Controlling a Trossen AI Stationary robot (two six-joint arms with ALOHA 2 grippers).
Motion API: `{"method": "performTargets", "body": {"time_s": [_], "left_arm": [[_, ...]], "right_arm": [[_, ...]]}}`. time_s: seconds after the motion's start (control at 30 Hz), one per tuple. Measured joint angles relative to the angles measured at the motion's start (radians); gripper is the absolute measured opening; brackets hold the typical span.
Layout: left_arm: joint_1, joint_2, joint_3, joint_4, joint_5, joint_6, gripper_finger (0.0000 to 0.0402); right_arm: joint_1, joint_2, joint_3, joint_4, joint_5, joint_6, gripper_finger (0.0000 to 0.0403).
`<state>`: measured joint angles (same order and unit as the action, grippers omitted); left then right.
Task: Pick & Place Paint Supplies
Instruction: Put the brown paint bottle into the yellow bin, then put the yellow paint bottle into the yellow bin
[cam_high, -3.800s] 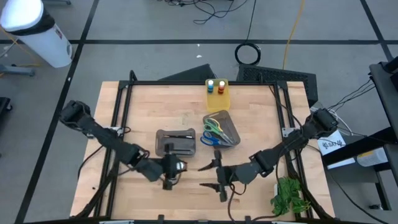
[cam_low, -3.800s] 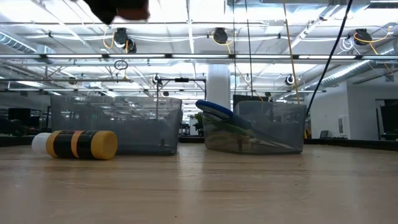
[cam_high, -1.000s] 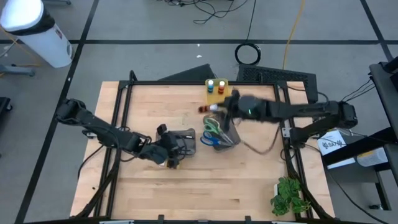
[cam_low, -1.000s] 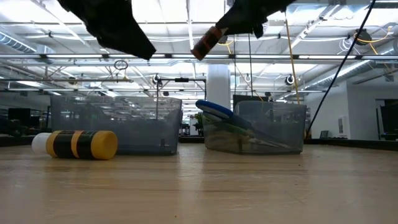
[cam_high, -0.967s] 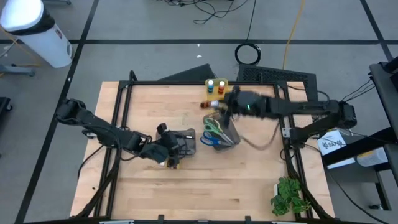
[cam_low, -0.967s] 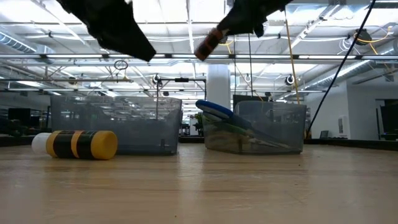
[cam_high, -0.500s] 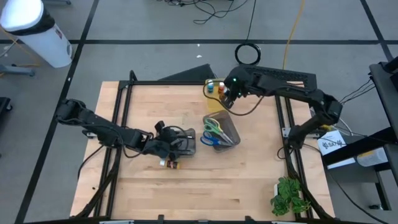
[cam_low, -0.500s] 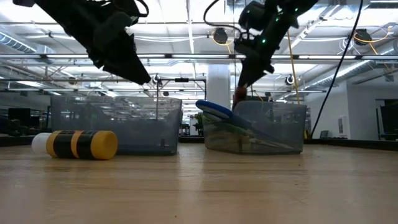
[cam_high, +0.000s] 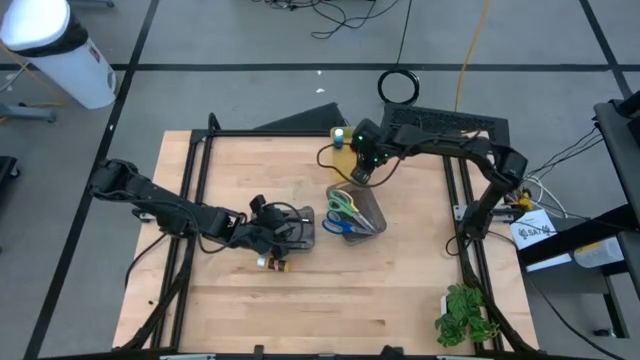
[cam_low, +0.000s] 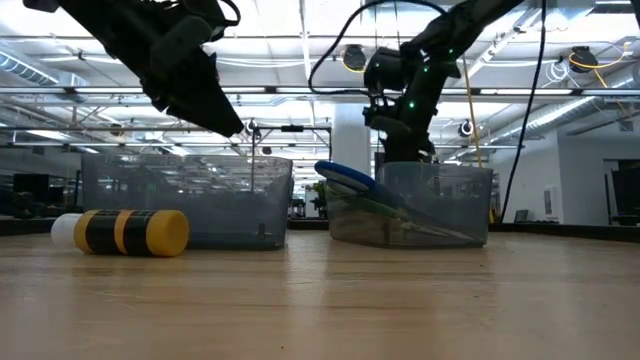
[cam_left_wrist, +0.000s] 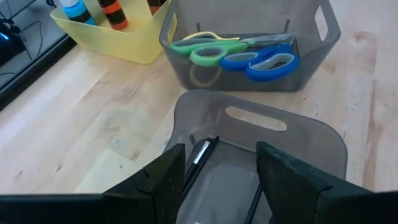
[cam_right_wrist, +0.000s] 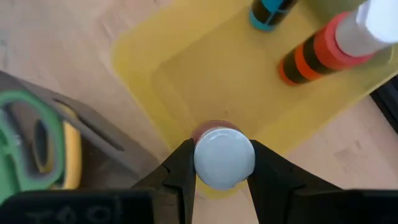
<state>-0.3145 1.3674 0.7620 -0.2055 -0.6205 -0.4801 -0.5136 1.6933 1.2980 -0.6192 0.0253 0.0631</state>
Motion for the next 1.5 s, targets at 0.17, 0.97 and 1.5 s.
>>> {"method": "performTargets", "body": {"time_s": [0.17,0.97,1.5], "left_arm": [[0.000,0.000,0.000,0.000,0.000,0.000,0.0207],[-0.105,0.039,0.001,0.006,0.268,-0.023,0.0207],[-0.231,0.268,0.002,0.104,0.227,0.003,0.0207]], "right_arm": [[0.000,0.026,0.000,-0.002,0.005,0.000,0.0103],[0.136,-0.264,0.000,0.026,0.003,0.022,0.0253],[0.596,-0.335,-0.005,0.241,0.172,-0.031,0.0246]]}}
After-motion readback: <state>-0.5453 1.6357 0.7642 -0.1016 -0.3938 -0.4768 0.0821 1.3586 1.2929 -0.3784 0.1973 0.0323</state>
